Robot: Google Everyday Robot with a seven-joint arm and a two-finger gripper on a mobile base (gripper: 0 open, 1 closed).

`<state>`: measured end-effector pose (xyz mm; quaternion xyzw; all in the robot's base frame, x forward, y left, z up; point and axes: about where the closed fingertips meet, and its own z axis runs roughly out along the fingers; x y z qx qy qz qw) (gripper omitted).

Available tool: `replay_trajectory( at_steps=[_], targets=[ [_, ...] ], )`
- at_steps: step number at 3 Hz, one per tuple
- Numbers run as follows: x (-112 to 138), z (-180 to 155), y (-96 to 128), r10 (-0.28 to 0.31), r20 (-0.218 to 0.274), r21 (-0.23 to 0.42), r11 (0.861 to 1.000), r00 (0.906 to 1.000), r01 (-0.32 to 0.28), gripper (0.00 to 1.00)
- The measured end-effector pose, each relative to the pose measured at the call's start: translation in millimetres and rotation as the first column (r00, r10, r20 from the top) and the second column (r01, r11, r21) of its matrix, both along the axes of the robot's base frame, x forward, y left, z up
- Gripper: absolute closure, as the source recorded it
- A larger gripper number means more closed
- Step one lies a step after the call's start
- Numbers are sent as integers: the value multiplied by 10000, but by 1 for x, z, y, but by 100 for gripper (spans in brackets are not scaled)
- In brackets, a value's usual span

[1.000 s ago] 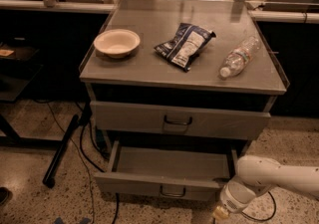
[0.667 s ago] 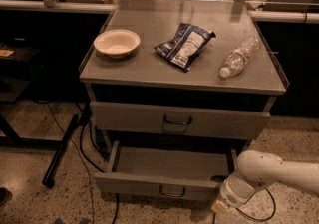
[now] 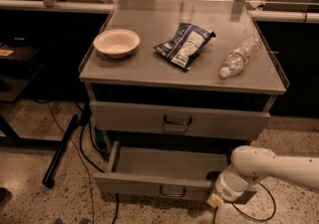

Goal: Close middle drawer

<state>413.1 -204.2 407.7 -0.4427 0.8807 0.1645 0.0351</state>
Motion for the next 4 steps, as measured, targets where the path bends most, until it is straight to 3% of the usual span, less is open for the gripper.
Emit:
replay_trajectory(
  at_steps=[1,2,4],
  targets=[
    [0,0,0,2,1,1,10000,10000,-2,81],
    [0,0,0,2,0,1,10000,10000,-2,50],
    [0,0,0,2,0,1,10000,10000,-2,4]
  ],
)
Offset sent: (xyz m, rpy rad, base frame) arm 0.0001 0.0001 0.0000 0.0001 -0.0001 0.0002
